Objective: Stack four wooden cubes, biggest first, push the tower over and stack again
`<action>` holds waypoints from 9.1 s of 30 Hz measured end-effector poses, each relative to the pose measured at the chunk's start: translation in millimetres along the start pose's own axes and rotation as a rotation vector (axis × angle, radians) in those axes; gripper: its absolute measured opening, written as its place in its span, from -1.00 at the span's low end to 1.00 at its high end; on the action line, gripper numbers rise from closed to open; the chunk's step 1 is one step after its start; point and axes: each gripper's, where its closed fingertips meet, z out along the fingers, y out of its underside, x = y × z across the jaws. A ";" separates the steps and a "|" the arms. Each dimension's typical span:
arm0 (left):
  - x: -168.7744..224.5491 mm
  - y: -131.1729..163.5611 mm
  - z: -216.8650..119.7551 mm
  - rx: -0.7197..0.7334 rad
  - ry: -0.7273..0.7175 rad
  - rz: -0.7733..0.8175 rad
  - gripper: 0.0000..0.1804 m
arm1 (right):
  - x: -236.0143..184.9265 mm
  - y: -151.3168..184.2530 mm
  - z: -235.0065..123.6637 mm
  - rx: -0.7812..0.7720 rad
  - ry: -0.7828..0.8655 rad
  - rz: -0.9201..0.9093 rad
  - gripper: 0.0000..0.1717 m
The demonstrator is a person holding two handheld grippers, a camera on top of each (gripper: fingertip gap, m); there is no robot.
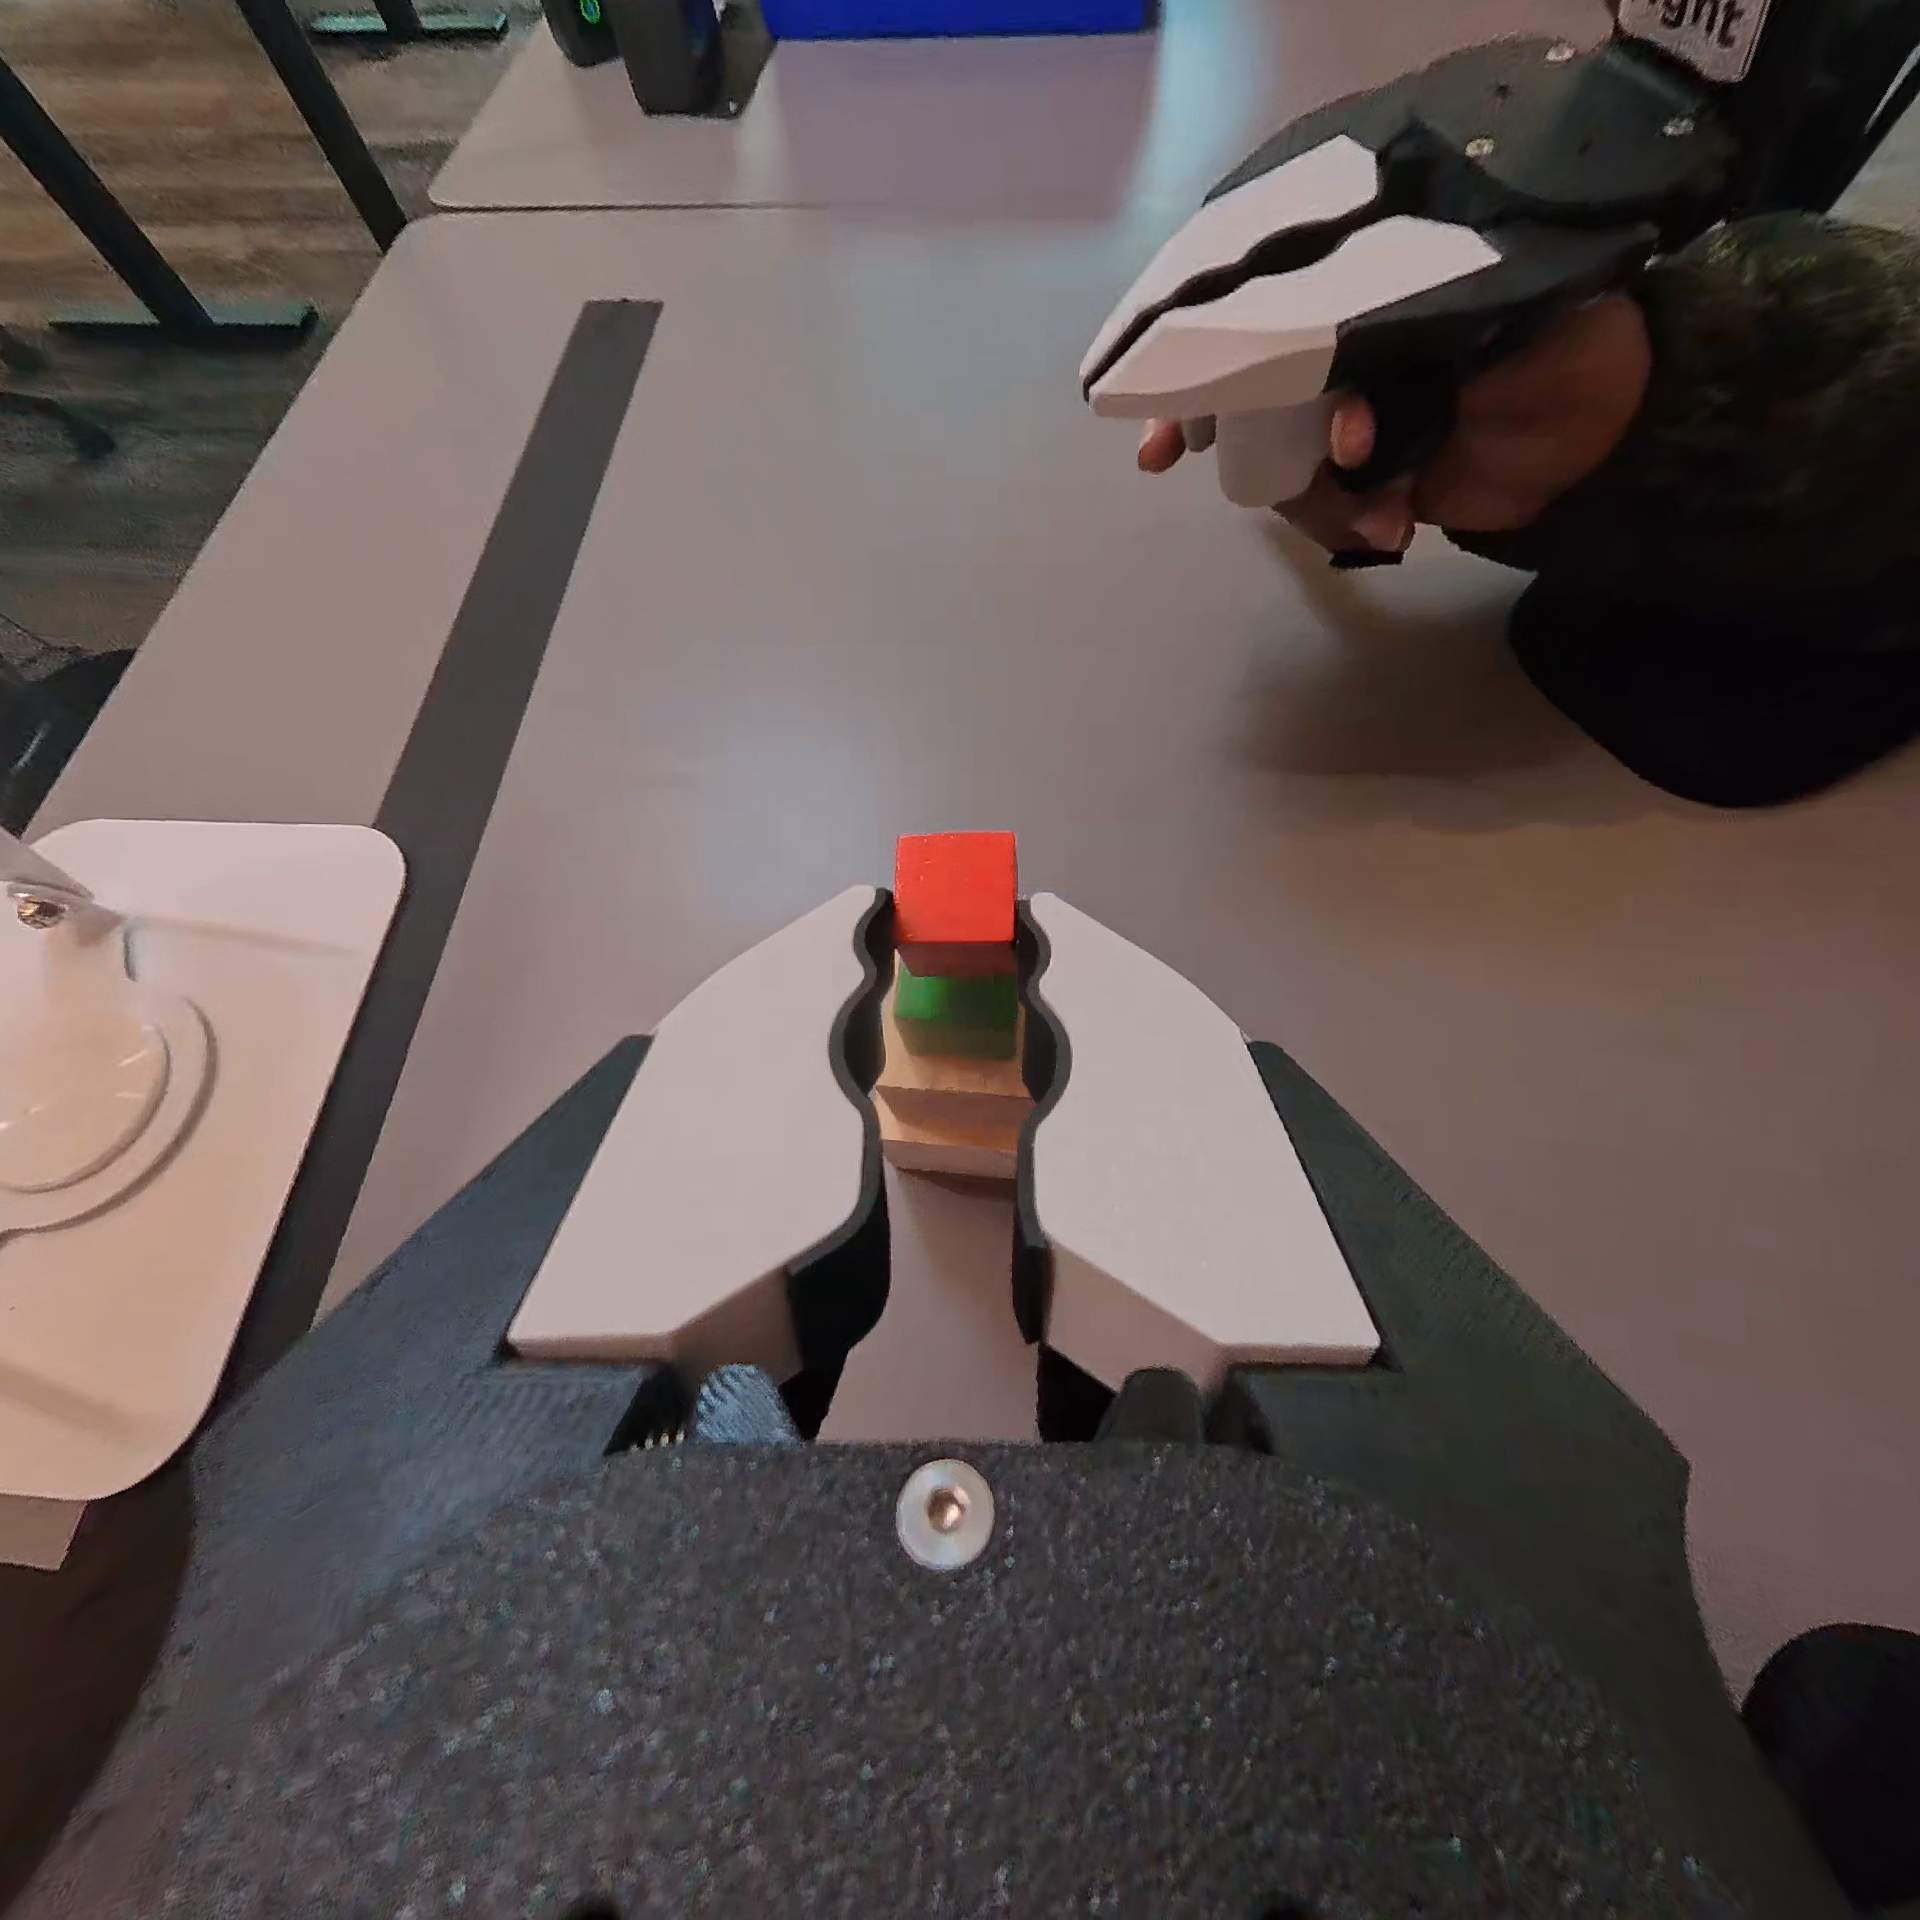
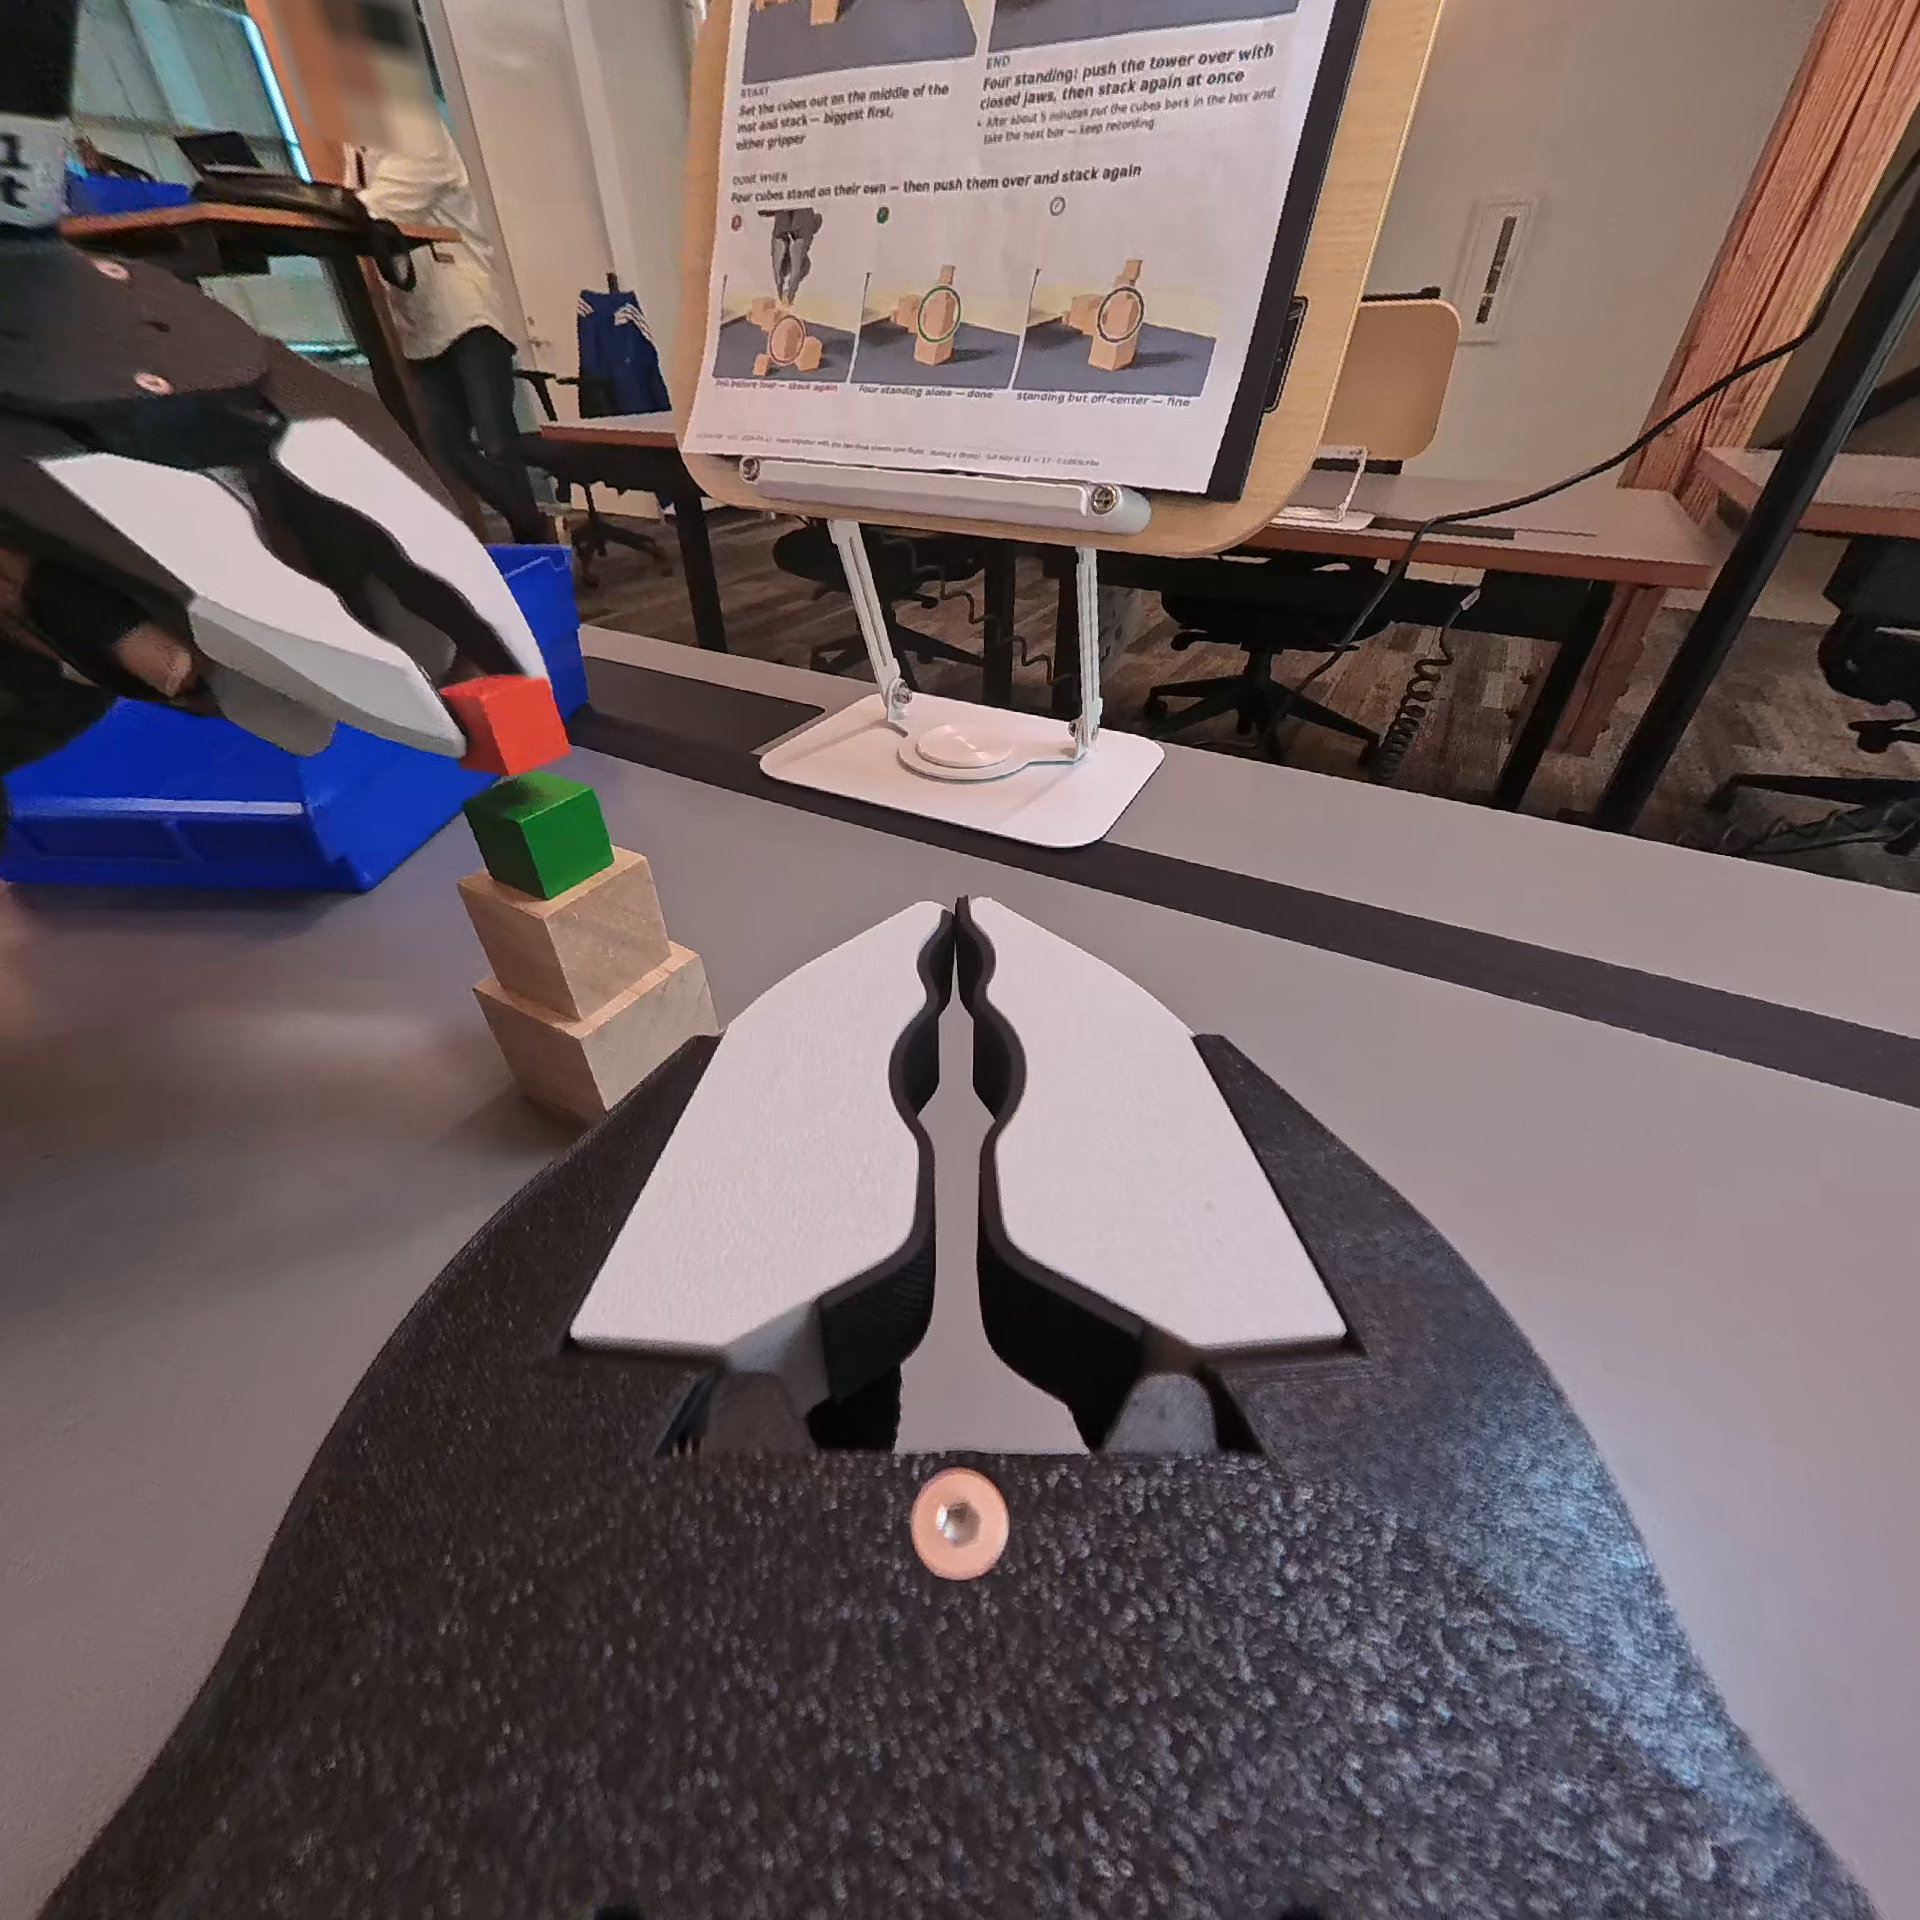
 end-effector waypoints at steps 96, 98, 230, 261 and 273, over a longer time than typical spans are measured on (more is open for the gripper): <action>-2.1 -33.8 -121.4 0.651 -0.749 -0.247 -1.00 | 0.8 -4.5 -2.0 0.026 0.025 0.004 -1.00; -6.0 -5.7 -110.5 0.634 -0.782 -0.292 -1.00 | -1.2 -2.2 -0.8 0.019 0.023 -0.004 -1.00; -32.0 74.4 -79.2 0.428 -0.930 -0.250 -1.00 | -58.3 86.5 94.8 -0.409 -0.415 -0.240 0.18; -30.9 68.7 -82.2 0.454 -0.913 -0.248 -1.00 | -89.1 14.0 71.2 -0.215 -0.130 -0.364 -0.02; -30.4 69.2 -79.8 0.450 -0.906 -0.248 -1.00 | 76.5 82.7 11.0 -0.480 -0.080 -0.239 -0.02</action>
